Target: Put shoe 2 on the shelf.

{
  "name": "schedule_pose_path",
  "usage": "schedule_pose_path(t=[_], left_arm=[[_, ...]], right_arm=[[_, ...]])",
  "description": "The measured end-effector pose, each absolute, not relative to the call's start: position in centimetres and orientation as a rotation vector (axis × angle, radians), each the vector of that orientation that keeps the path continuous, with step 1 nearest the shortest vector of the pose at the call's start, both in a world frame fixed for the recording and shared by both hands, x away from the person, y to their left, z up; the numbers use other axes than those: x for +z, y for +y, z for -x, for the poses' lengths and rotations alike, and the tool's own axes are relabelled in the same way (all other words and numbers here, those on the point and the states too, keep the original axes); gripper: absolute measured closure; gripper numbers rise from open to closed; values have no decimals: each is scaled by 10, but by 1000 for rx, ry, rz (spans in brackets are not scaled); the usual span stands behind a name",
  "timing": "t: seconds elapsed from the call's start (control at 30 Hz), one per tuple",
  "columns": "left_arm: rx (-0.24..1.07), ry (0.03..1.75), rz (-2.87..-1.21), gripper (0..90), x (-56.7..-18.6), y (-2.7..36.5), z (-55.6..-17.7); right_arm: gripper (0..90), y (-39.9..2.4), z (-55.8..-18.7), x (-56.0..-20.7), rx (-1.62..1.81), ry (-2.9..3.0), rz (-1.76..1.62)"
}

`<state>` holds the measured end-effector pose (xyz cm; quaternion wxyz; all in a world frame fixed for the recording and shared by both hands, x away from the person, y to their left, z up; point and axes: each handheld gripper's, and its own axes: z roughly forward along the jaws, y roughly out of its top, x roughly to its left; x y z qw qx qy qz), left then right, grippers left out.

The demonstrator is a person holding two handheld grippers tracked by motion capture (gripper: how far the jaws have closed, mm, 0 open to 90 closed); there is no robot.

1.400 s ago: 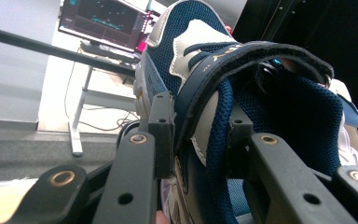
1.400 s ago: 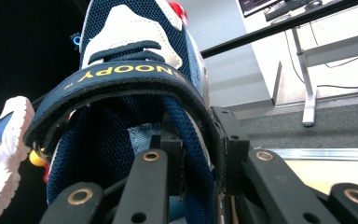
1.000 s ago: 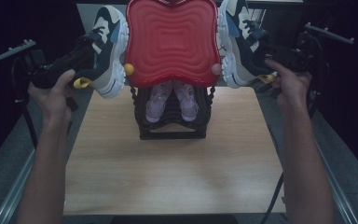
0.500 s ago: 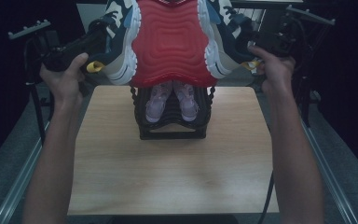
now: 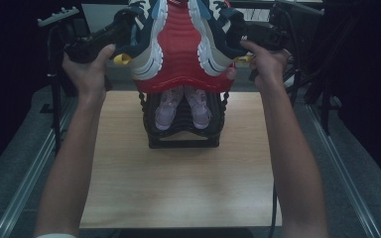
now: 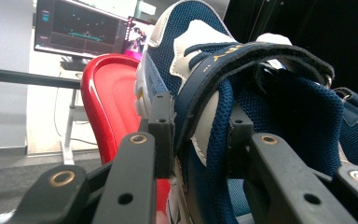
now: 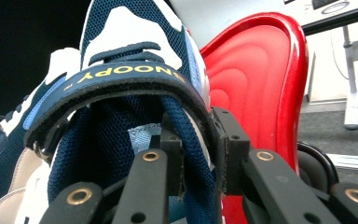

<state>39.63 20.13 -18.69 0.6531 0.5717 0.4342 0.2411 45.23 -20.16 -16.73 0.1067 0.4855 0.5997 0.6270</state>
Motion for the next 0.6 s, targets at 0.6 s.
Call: schedule_pose_path(t=[0.6], left_arm=[[557, 1006, -1329, 713, -197, 184, -413]], right_arm=[[761, -196, -463, -179, 1756, 1740, -1453]])
